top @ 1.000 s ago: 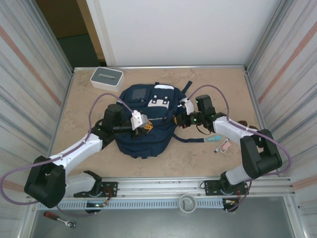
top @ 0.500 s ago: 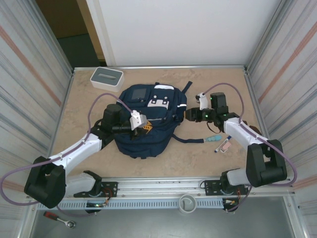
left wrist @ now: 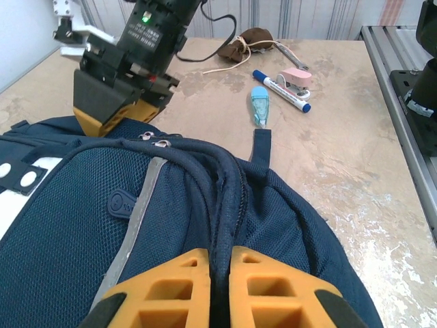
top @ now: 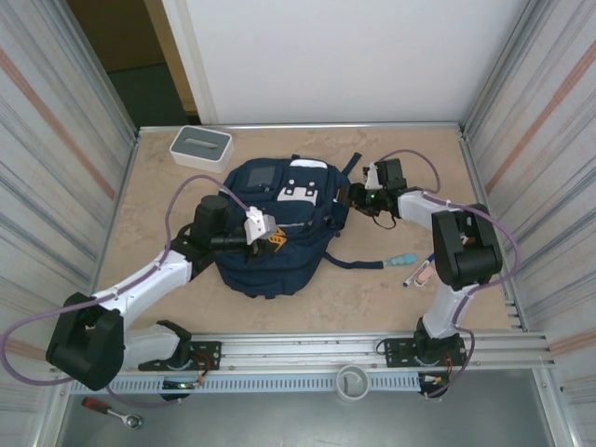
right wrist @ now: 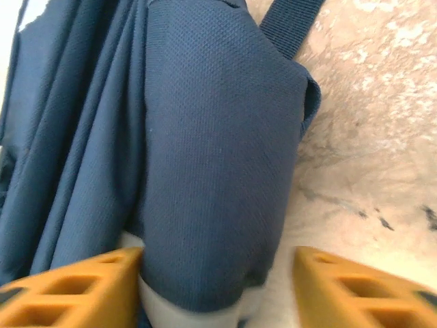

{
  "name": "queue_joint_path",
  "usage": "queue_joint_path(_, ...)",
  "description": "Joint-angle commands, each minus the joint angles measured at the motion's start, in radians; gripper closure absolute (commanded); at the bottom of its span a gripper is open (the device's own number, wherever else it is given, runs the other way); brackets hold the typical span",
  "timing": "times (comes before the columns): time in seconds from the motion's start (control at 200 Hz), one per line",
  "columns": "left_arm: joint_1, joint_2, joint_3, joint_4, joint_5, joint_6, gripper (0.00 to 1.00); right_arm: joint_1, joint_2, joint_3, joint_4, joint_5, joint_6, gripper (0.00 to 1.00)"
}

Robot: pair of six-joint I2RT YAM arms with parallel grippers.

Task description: Pack books, pencil case, and school supplies into a backpack

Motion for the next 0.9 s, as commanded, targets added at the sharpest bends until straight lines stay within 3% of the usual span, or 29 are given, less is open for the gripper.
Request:
queue_joint_path(0.0,-0.025,0.018,0.011,0.036,-0.027,-0.055,0.88,0.001,-0.025,-0.017,0.034,0.024,0.037,0.74)
queue_joint_path(0.145,-0.057,0.092,0.046,0.016,-0.13,-0.085,0.84,-0.032,-0.161,-0.177,0.098,0.073,0.027,1.0)
queue_joint_path(0.356,-0.058,0.175,0.106,0.041,-0.246,-0.152,0.81,-0.028,-0.37,-0.372,0.072,0.131,0.005,1.0)
queue_joint_path(0.606,0.005,0.214,0.18,-0.007,-0.619,-0.312,0.7,0.111,-0.479,-0.475,0.067,0.2,0.016,1.0)
queue_joint_path(0.756,0.07,0.18,0.175,-0.046,-0.774,-0.437,0.51,0.285,-0.479,-0.469,0.055,0.237,-0.022,0.91)
queue_joint_path(0.892,0.079,0.111,0.173,-0.134,-0.865,-0.512,0.36,0.363,-0.558,-0.465,0.02,0.293,-0.111,0.72)
